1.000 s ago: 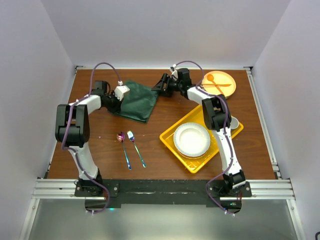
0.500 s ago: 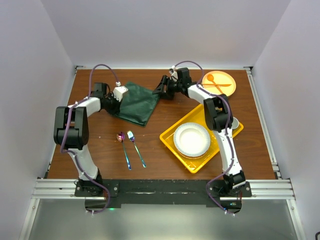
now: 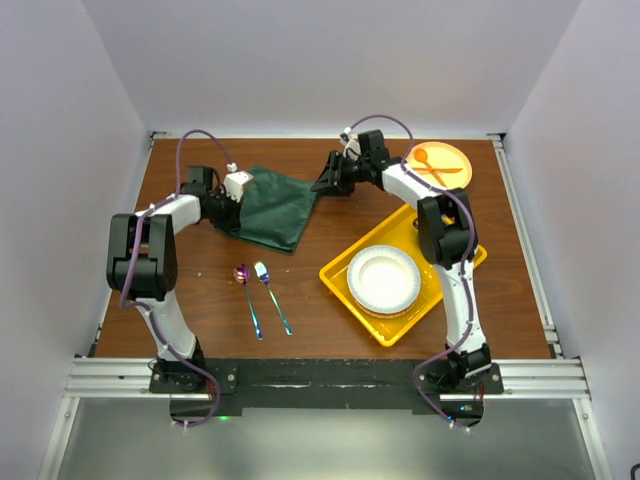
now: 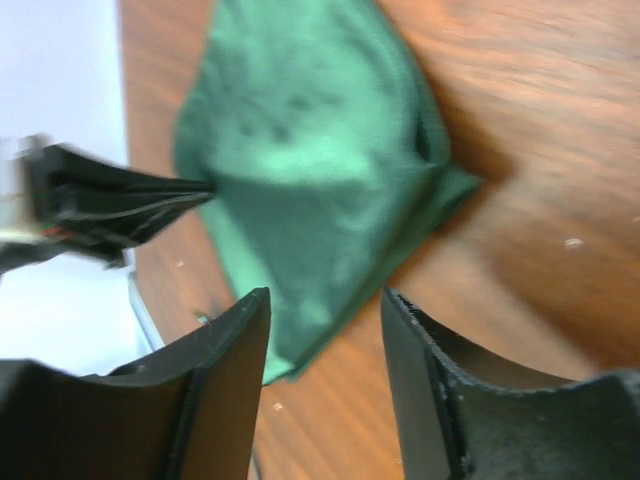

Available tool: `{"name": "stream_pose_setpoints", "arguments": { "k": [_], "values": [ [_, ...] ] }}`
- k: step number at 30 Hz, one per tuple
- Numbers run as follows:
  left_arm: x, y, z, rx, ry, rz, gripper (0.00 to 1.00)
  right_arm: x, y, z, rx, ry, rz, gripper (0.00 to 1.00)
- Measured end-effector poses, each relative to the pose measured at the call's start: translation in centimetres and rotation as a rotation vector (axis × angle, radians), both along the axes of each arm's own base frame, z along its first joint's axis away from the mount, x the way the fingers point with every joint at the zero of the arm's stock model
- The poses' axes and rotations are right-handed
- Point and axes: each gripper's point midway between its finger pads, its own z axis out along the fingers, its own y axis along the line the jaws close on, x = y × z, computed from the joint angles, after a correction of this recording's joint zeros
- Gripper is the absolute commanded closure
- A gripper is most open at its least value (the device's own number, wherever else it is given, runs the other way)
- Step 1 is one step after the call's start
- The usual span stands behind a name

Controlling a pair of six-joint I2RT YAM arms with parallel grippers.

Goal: Fold the napkin into a case and place the utensils inside
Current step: Smooth out the lower triangle-folded napkin at the center of the board.

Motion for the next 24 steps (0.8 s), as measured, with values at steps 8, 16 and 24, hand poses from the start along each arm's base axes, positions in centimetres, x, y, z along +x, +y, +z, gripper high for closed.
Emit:
{"name": "stream_pose_setpoints", "arguments": {
  "k": [8,16,24],
  "values": [
    [-2.4,-2.3,0.4,-0.114,0.114,0.056,0.73,-1.6,2.8,4.7,0.078,-0.115,0.115,0.59],
    [-3.0,-1.0,5.0,-0.244,0.092,0.155,0.65,-7.8,7.4,3.5,0.051,-0.104,0.318,0.62],
    [-3.0,5.0,5.2,-0.347,0.131,0.402,0.57,-10.2,7.3,-1.5,-0.052,-0.053,0.403,0.63]
  ]
}}
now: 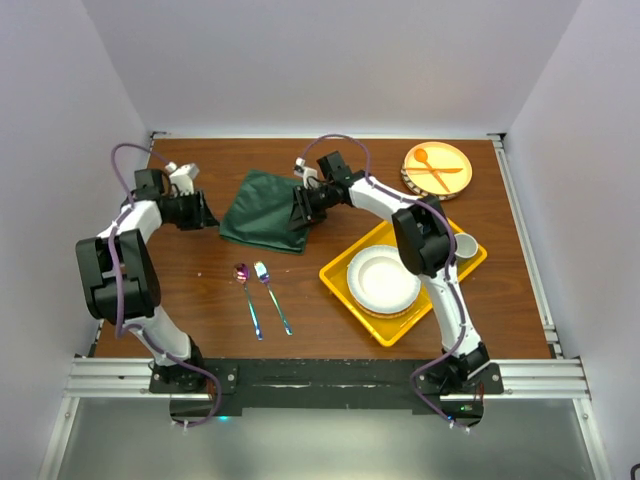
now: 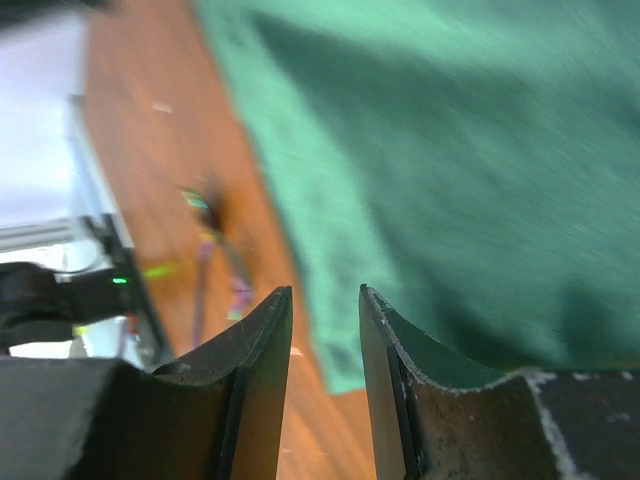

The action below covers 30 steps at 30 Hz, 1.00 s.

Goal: Fold the napkin into a case and place the utensils inside
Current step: Smooth out the lower triangle-folded napkin at the center of the board.

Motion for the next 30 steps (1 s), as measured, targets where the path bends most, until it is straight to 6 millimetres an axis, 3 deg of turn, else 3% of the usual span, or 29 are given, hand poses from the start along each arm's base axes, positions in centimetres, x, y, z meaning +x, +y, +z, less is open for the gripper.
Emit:
{"name": "stream_pose_setpoints", "arguments": {
  "k": [3,14,21,30],
  "values": [
    [-0.4,1.3,-0.6,-0.028,0.024,0.067,0.56,-0.5,-1.0,-3.0,-0.070,0.038,0.005,0.63],
    [0.0,0.0,-4.5,-0.173,0.095,0.101,0.57,0.4,-1.6,-3.2,-0.134,-0.018,0.041,0.64],
    [0.5,-0.5,-4.8,-0.238,0.108,0.136,1.00,0.4,-1.9,-3.2,-0.150,-0.038,0.058,0.64],
    [0.0,-1.0,-2.3,-0.132,0.060,0.120,1.00,0.4,-2.1,-3.3,-0.170,-0.096,0.106,0.64]
  ]
}}
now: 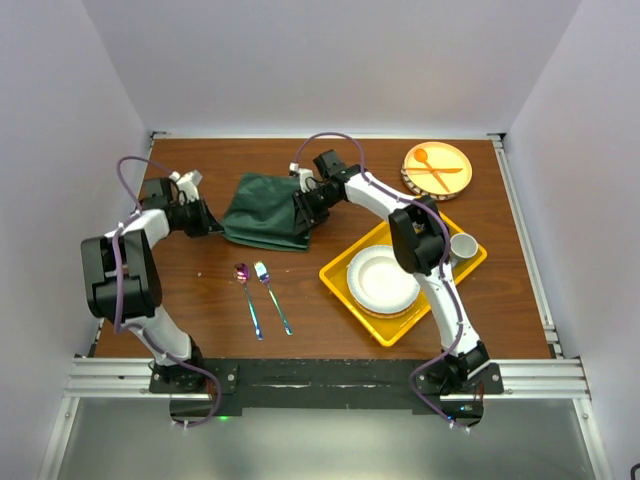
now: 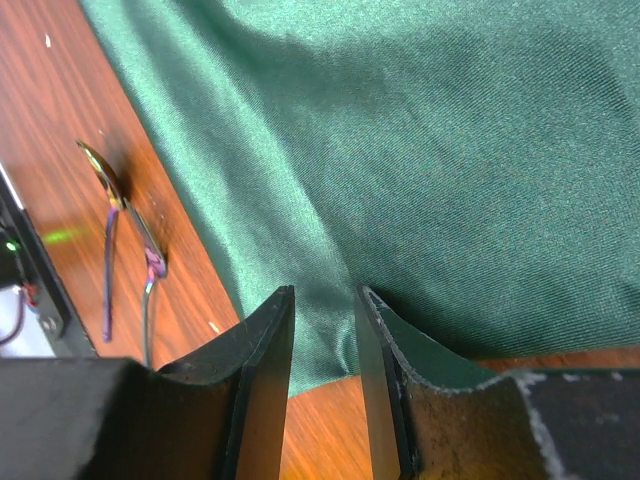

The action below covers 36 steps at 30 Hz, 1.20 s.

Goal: Fold the napkin into a case and place the utensils inside
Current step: Smooth out the lower triangle-folded napkin at the center of the board.

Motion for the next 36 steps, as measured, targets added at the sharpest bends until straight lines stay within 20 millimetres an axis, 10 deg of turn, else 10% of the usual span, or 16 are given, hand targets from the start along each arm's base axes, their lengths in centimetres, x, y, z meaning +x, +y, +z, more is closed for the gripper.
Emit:
{"name": "stream_pose_setpoints", "arguments": {
  "k": [9,20,30,36],
  "values": [
    [-4.0,0.2,-2.1,0.158,0.069,0.008,0.58,0.0,-0.3,0.5,-0.010,-0.060,0.072,0.60],
    [-0.7,-4.6,5.9,0.059,-0.268,-0.230,0.77,-2.8,-0.4,4.1,0.071,0.000,0.084,0.68],
    [-1.2,-6.5,-1.9,-0.018,-0.039,-0.258,0.79,-3.4,-0.3,-0.1,0.035,0.129,0.051,0.67],
    [-2.0,-6.3,-2.7,0.000,-0.006,-0.275,0.78,-3.5,-0.4,-0.2,0.029,0.139,0.047,0.67]
  ]
}}
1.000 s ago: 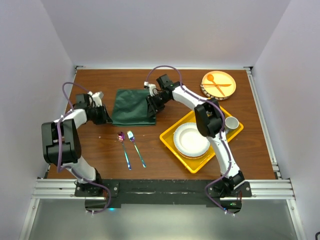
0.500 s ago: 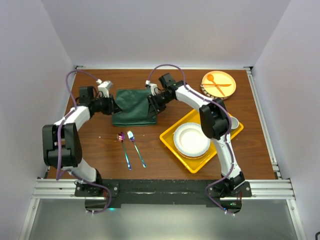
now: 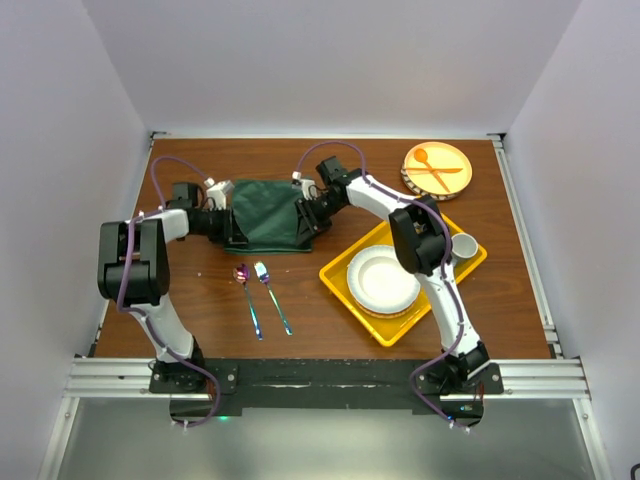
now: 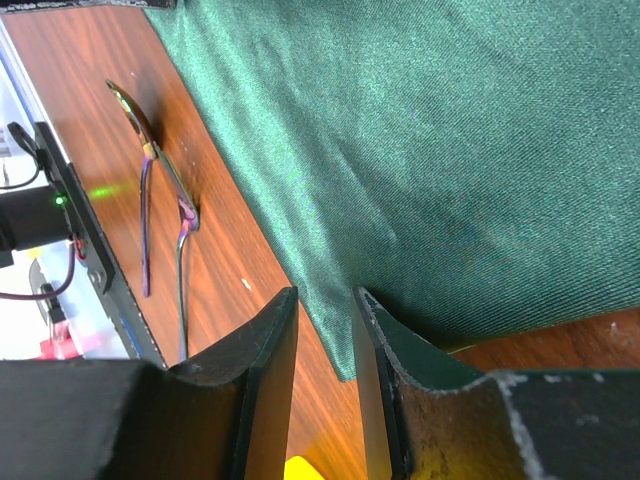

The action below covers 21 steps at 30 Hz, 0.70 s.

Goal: Fold the napkin into a case and place the utensils inside
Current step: Smooth out the lower triangle-folded napkin at the center of the board, then pick up the lower triangle-folded napkin from the center of the board.

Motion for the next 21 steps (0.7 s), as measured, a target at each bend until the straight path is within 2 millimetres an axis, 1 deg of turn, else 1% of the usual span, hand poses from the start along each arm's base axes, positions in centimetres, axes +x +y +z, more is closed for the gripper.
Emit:
{"name": "stream_pose_setpoints", "arguments": {
  "k": [1,2,3,4,5,6,7,8,10,11,12,13,14,16,18,19,21],
  "values": [
    [-0.1,0.0,0.0,0.002,-0.001,-0.006,0.76,-0.1,0.0,0.0,0.001,0.001,0.001,0.65],
    [-0.2,0.0,0.0,0.002,-0.001,-0.014,0.70,-0.2,-0.1,0.1,0.001,0.003,0.003,0.62],
    [-0.4,-0.1,0.1,0.001,0.000,-0.022,0.67,-0.3,-0.1,0.2,0.003,0.005,0.007,0.60],
    [-0.6,-0.1,0.2,0.003,-0.005,-0.035,0.64,-0.4,-0.1,0.4,0.007,0.006,0.009,0.52],
    [-0.8,-0.2,0.5,0.006,-0.012,-0.049,0.58,-0.5,-0.1,0.5,0.012,0.009,0.011,0.49],
    [-0.8,-0.2,0.8,0.006,-0.023,-0.060,0.56,-0.6,-0.1,0.8,0.017,0.014,0.007,0.45],
    [-0.8,-0.2,1.3,0.009,-0.042,-0.073,0.54,-0.6,-0.1,1.2,0.028,0.020,-0.001,0.40],
    [-0.4,-0.2,2.2,0.010,-0.073,-0.084,0.49,-0.2,0.0,1.8,0.043,0.021,-0.018,0.38],
    [0.7,-0.2,4.0,0.020,-0.146,-0.101,0.47,0.9,0.2,2.8,0.077,0.012,-0.054,0.35],
    [1.9,-0.1,5.3,0.031,-0.205,-0.104,0.46,2.3,0.2,3.5,0.105,-0.012,-0.089,0.31],
    [2.8,0.1,6.5,0.043,-0.255,-0.106,0.45,3.3,0.0,4.1,0.123,-0.031,-0.115,0.30],
    [4.1,0.4,7.9,0.064,-0.323,-0.107,0.44,4.8,-0.3,4.7,0.142,-0.055,-0.151,0.29],
    [5.3,0.7,9.2,0.089,-0.384,-0.104,0.43,7.0,-0.8,5.6,0.161,-0.102,-0.198,0.28],
    [7.6,1.4,11.5,0.139,-0.489,-0.097,0.43,10.2,-2.0,6.9,0.180,-0.164,-0.268,0.27],
    [9.2,2.0,13.1,0.182,-0.558,-0.086,0.44,13.8,-2.9,8.9,0.209,-0.253,-0.332,0.25],
    [9.9,2.3,13.7,0.198,-0.582,-0.081,0.43,16.1,-3.5,10.1,0.227,-0.318,-0.373,0.24],
    [11.2,2.7,14.3,0.219,-0.611,-0.068,0.43,18.7,-4.3,11.2,0.241,-0.391,-0.426,0.24]
  ]
}}
